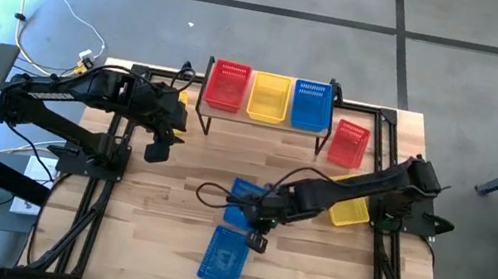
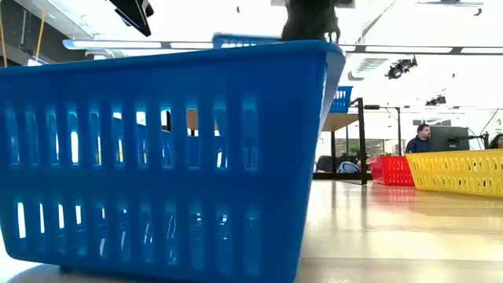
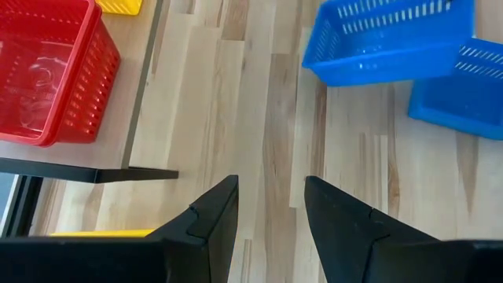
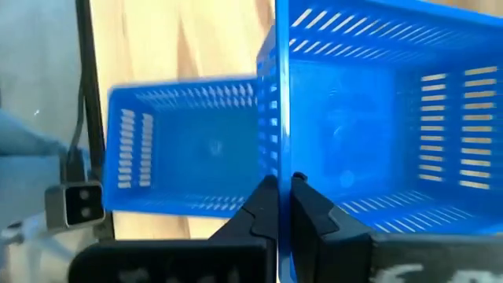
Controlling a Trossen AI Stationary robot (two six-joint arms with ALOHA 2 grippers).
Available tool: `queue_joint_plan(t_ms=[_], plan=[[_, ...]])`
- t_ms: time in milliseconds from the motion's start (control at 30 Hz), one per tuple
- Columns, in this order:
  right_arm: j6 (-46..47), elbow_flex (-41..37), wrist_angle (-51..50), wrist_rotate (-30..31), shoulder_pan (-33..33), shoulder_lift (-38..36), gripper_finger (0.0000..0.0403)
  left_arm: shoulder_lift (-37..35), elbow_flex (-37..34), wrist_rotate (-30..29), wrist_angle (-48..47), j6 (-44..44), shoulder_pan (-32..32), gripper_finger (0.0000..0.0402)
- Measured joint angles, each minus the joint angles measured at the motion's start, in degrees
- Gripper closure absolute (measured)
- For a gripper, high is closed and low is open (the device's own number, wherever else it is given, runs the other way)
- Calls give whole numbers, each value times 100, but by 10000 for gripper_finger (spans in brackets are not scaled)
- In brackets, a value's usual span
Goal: Stack baskets on shelf by color
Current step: Stack the top blue basket on top of the blue basket on the shelf
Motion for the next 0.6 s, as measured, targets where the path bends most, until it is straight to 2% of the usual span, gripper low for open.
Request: queue_joint_plan(t_ms=[267,600], plan=[[-424,1273,-1468,1204,113,0,402,0,0,0,0,2,0,265],[-1935,2509,-2431,2392,-110,0,403,0,0,0,0,-4,0,265]])
